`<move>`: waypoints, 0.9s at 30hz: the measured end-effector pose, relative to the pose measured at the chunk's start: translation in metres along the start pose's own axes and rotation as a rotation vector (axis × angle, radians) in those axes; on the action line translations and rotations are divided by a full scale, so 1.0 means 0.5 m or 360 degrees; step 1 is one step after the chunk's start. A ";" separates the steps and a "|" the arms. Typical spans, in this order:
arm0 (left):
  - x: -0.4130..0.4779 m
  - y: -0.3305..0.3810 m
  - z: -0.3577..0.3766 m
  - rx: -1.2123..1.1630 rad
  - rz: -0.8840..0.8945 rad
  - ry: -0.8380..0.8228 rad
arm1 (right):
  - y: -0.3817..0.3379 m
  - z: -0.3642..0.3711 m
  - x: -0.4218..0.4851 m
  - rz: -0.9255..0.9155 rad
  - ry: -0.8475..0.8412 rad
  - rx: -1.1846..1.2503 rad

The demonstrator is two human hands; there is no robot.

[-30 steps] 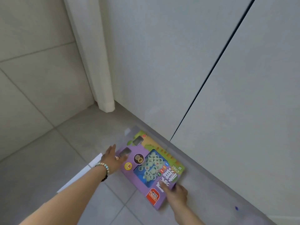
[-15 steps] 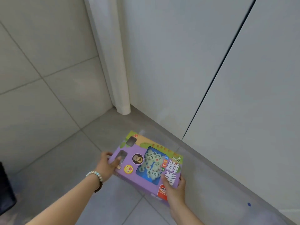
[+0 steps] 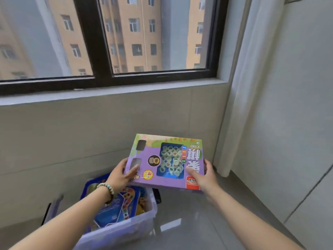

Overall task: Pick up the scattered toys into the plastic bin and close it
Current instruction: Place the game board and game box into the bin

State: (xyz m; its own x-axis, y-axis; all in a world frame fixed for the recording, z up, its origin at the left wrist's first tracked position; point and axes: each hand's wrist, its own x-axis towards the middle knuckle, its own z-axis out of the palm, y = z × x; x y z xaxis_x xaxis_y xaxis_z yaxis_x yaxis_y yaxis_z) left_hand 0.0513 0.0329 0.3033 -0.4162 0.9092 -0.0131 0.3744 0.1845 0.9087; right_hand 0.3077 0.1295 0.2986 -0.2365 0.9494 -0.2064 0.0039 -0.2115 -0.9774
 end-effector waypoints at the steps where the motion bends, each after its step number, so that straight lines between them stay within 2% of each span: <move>1: -0.013 -0.012 -0.044 -0.0045 -0.0009 0.0084 | -0.013 0.045 -0.005 -0.0004 -0.0059 -0.0025; 8: -0.077 -0.111 -0.222 -0.0178 -0.0001 0.0561 | 0.040 0.301 0.008 0.0028 -0.0319 -0.0145; 14: -0.074 -0.222 -0.272 -0.0113 -0.0084 0.0700 | 0.109 0.419 0.085 0.0129 -0.0549 -0.0319; 16: -0.077 -0.276 -0.272 0.0076 -0.0296 0.0606 | 0.143 0.436 0.098 0.0242 -0.0654 -0.0531; 18: -0.081 -0.335 -0.284 0.0588 -0.0606 0.0399 | 0.188 0.434 0.109 0.0245 -0.0655 -0.1136; 20: -0.087 -0.394 -0.300 0.1045 -0.0847 0.0204 | 0.224 0.424 0.123 0.0144 -0.0536 -0.1761; 22: -0.098 -0.426 -0.312 0.1136 -0.1055 0.0062 | 0.242 0.415 0.142 0.0229 -0.0428 -0.1727; 24: -0.100 -0.436 -0.311 0.1069 -0.1219 -0.0005 | 0.245 0.411 0.157 0.0447 -0.0376 -0.1441; 27: -0.100 -0.422 -0.303 0.0867 -0.1367 -0.0088 | 0.262 0.396 0.177 0.0708 -0.0464 -0.1065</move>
State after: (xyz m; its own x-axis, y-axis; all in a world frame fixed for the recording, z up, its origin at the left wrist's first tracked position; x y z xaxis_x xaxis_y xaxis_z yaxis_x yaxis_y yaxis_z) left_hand -0.1325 -0.1082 0.1754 -0.6883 0.4026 -0.6035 0.2992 0.9154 0.2694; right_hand 0.0950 0.1400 0.1617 -0.3170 0.6936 -0.6469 0.7070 -0.2819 -0.6486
